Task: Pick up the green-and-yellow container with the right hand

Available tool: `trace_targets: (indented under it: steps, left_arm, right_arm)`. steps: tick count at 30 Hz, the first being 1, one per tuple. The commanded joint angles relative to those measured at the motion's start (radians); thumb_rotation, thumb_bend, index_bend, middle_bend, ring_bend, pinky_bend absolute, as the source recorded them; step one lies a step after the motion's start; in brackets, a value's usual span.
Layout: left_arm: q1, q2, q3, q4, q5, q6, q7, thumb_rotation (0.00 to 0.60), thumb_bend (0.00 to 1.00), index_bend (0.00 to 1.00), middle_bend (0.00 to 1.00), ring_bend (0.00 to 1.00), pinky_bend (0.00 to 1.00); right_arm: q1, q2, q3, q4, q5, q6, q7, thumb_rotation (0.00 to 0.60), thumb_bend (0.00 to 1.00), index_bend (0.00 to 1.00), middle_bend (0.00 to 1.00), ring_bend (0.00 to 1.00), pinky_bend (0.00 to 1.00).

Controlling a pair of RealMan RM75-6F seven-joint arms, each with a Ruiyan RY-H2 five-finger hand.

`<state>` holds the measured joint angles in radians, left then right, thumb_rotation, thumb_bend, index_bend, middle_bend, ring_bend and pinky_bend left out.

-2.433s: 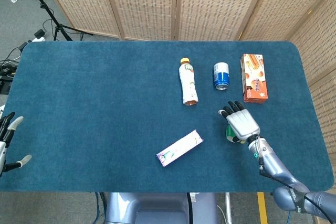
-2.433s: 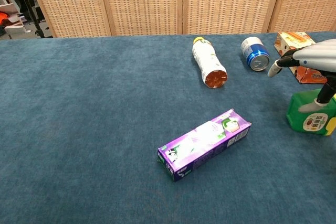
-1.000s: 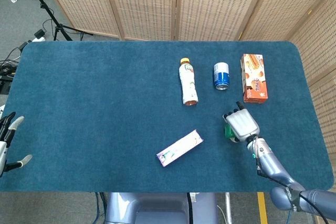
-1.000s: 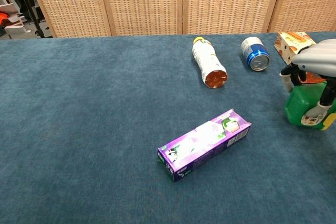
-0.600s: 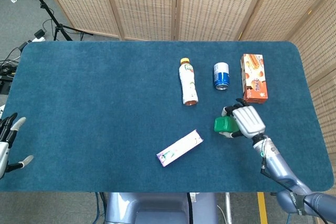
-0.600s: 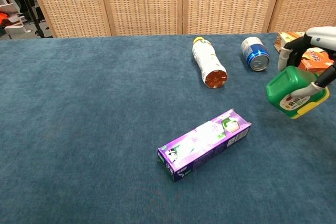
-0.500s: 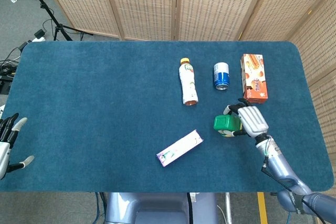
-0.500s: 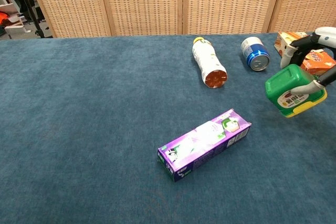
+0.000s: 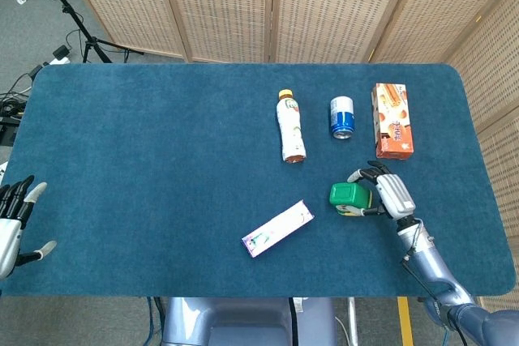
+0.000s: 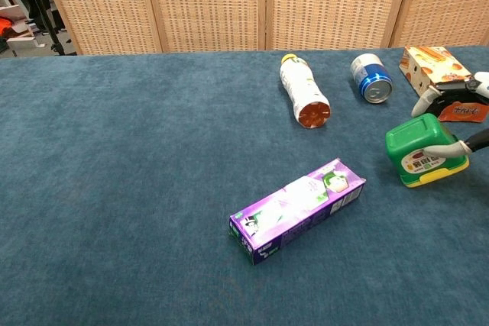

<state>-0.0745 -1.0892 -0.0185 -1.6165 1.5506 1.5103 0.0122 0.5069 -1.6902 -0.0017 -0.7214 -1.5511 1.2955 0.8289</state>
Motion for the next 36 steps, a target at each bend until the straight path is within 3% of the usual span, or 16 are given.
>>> trace_targets:
  steps: [1,5,6,8,16,26,30,36]
  left_arm:
    - [0.000,-0.002,0.000,-0.001,0.000,0.000,0.004,0.600,0.00,0.00,0.00,0.00,0.00]
    - [0.001,-0.002,0.000,-0.002,-0.001,0.003,0.004,0.600,0.00,0.00,0.00,0.00,0.00]
    - [0.002,-0.001,-0.002,-0.003,-0.001,0.005,0.001,0.600,0.00,0.00,0.00,0.00,0.00]
    - [0.002,0.000,-0.002,-0.002,-0.001,0.006,-0.002,0.600,0.00,0.00,0.00,0.00,0.00]
    - [0.004,0.001,0.002,-0.002,0.008,0.012,-0.005,0.600,0.00,0.00,0.00,0.00,0.00]
    - [0.010,0.007,0.005,-0.001,0.020,0.028,-0.023,0.600,0.00,0.00,0.00,0.00,0.00]
    - [0.011,0.004,0.002,0.002,0.016,0.031,-0.016,0.600,0.00,0.00,0.00,0.00,0.00]
    - [0.013,-0.004,-0.002,0.005,0.015,0.038,-0.002,0.600,0.00,0.00,0.00,0.00,0.00]
  right_arm:
    - [-0.009,-0.015,-0.020,0.053,-0.029,0.016,0.035,0.600,0.68,0.51,0.49,0.32,0.14]
    - [-0.014,-0.013,-0.059,0.111,-0.071,0.018,0.095,0.600,0.43,0.13,0.09,0.05,0.14]
    - [-0.020,-0.008,-0.065,0.118,-0.080,0.038,0.128,0.600,0.38,0.05,0.03,0.01,0.14]
    - [-0.032,-0.005,-0.068,0.139,-0.091,0.074,0.176,0.600,0.35,0.00,0.00,0.00,0.14]
    - [-0.068,0.022,-0.065,0.159,-0.110,0.187,0.211,0.600,0.34,0.00,0.00,0.00,0.12]
    - [-0.089,0.110,-0.037,0.055,-0.097,0.241,0.163,0.600,0.30,0.00,0.00,0.00,0.09]
    - [-0.122,0.183,-0.015,-0.075,-0.067,0.258,-0.042,0.600,0.03,0.00,0.00,0.00,0.03]
    - [-0.203,0.261,0.020,-0.357,0.024,0.271,-0.472,0.600,0.00,0.00,0.00,0.00,0.00]
